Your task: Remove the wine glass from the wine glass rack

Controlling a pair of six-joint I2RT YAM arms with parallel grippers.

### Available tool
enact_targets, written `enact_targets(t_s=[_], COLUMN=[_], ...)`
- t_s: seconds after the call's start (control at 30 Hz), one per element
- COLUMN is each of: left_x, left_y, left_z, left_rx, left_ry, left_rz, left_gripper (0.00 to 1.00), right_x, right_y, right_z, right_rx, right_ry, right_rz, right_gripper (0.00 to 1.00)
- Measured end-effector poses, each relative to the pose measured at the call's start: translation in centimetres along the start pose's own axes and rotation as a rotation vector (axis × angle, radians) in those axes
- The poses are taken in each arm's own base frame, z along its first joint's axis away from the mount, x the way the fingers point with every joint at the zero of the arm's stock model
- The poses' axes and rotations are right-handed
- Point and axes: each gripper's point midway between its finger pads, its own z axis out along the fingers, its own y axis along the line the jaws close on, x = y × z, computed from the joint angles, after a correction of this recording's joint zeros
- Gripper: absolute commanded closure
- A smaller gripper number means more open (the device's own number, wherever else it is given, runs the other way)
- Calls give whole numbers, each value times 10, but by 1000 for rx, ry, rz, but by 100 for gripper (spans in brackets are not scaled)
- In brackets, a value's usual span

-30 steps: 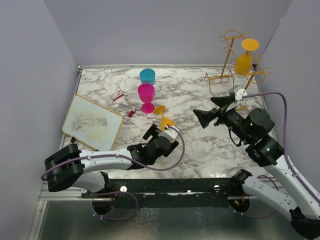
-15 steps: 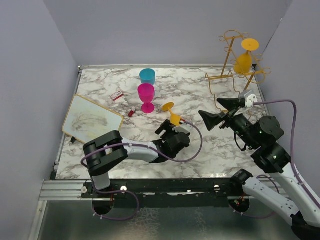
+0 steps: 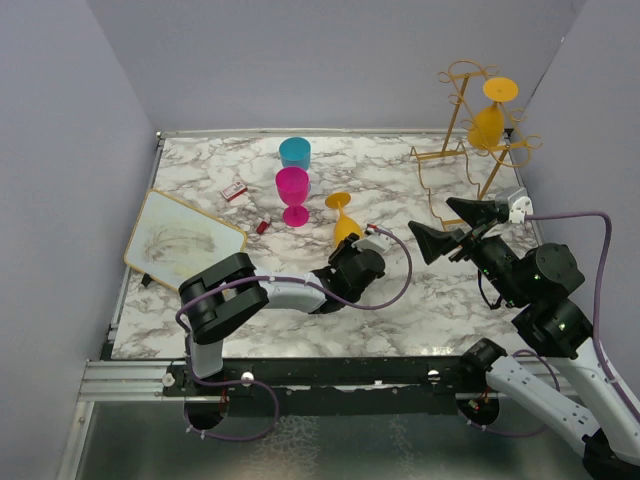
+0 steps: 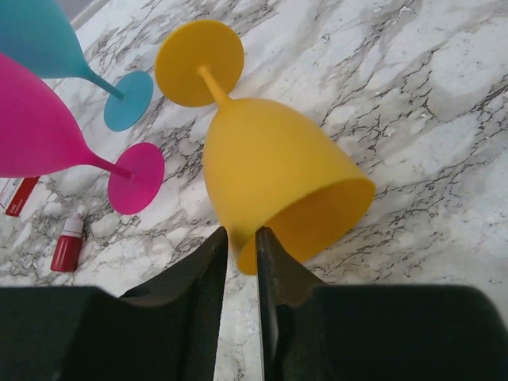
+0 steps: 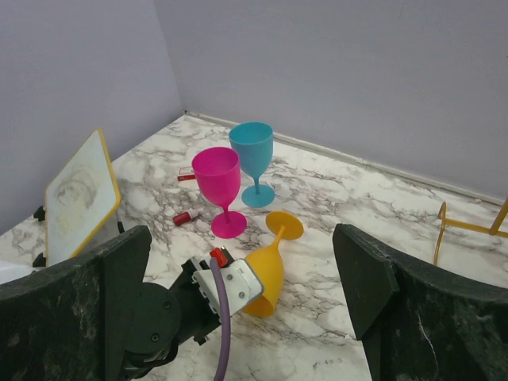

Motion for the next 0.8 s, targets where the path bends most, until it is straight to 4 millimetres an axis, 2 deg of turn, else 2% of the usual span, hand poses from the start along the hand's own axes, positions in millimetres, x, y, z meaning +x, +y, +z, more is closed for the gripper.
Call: enact_targets(t_s=[0.1,0.27,0.5,0.7,0.8], left_x=[-4,-18,-51,-70,-80], left_y=[2,12,32,45,75], left_z=[-4,-9,-26,-38,-44], left_rx=[12,22,67,200,244], left_ry=[6,24,11,14,7], left_rz=[-12,-53,-137,-235,-326], left_gripper=[91,100,100,64,49], right_x=[-1,0,0,6,24], right_y=[-2,-4,-4,-4,6], right_z=[-2,-2,-2,3,15], right_rx=[12,21,24,20,-47], right_ry=[-4,1,3,24,75], right_rz=[0,0,0,-7,-50], right_gripper=[0,0,0,4,11])
